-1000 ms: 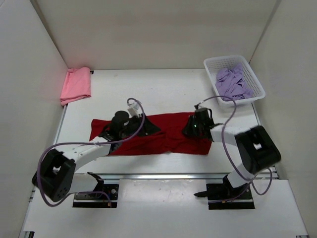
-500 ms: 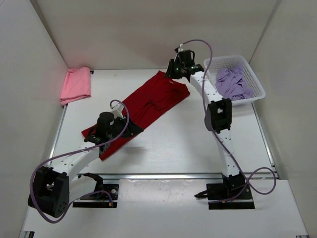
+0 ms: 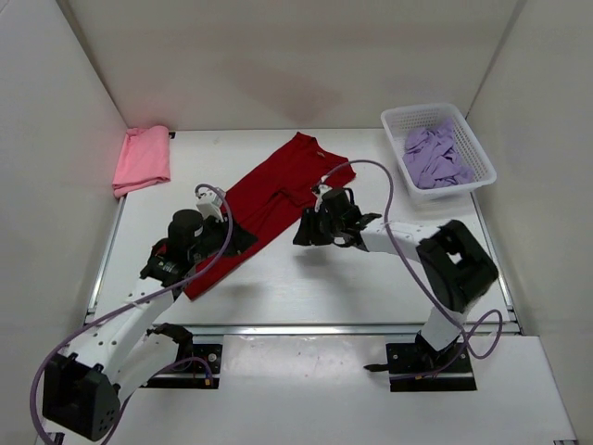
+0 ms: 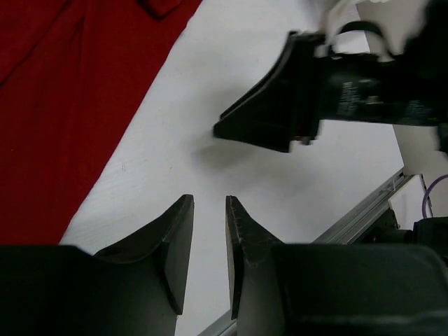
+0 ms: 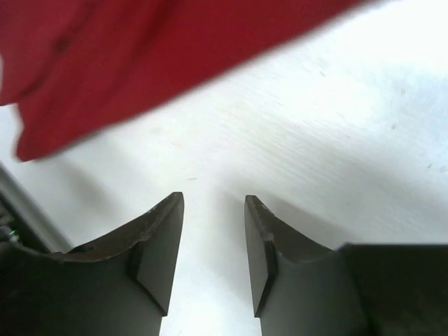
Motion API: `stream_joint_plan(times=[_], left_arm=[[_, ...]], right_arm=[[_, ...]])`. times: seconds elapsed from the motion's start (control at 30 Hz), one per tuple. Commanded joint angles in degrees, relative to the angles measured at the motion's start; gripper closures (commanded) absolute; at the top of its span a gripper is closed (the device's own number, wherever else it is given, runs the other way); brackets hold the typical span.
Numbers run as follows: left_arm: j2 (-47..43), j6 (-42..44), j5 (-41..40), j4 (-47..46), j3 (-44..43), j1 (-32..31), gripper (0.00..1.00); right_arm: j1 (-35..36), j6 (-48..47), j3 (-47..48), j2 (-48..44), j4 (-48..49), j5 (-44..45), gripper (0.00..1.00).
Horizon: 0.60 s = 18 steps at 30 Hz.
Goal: Fold and stack the t-shirts
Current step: Rotate the tshirt 90 degrees
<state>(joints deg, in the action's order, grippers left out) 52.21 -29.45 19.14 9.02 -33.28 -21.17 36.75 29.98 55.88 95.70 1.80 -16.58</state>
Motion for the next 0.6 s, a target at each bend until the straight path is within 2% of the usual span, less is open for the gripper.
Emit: stream_joint_plan(times=[0.0, 0.1, 0.37, 0.47, 0.5, 0.53, 0.57], left_arm=[[-2.55, 0.63, -1.48, 0.65, 1.63, 0.33, 0.64], [-3.16, -0.78, 0.81, 0.39, 3.13, 2.27, 0.63], [-2.11, -2.10, -0.15, 0.04, 4.62, 3.59, 0.64], [-0.53, -2.36, 0.37, -0.84, 4.80, 3.68, 0.64], [0.17, -2.19, 0.03, -0.84, 4.28, 3.33, 0.64], [0.35, -2.36, -0.15, -1.36, 4.62, 3.67, 0.64], [1.14, -2.80, -0.24, -1.80, 4.36, 3.07, 0.64]], right_arm=[[0.78, 5.61, 0.11, 3.69, 12.33, 0.06, 0.61], [1.91, 7.02, 1.69, 8.70, 13.93, 1.63, 0.59], [3.24, 11.32, 8.70, 19.86, 13.58, 7.17, 0.61], [2.01, 12.21, 12.66, 24.34, 12.17, 5.33, 0.71], [1.66, 12.30, 14.33, 24.62, 11.39, 5.07, 0.77], [1.31, 12.21, 14.78, 25.67, 11.64, 4.54, 0.87], [1.22, 12.12, 15.66, 26.20, 11.21, 3.32, 0.90]])
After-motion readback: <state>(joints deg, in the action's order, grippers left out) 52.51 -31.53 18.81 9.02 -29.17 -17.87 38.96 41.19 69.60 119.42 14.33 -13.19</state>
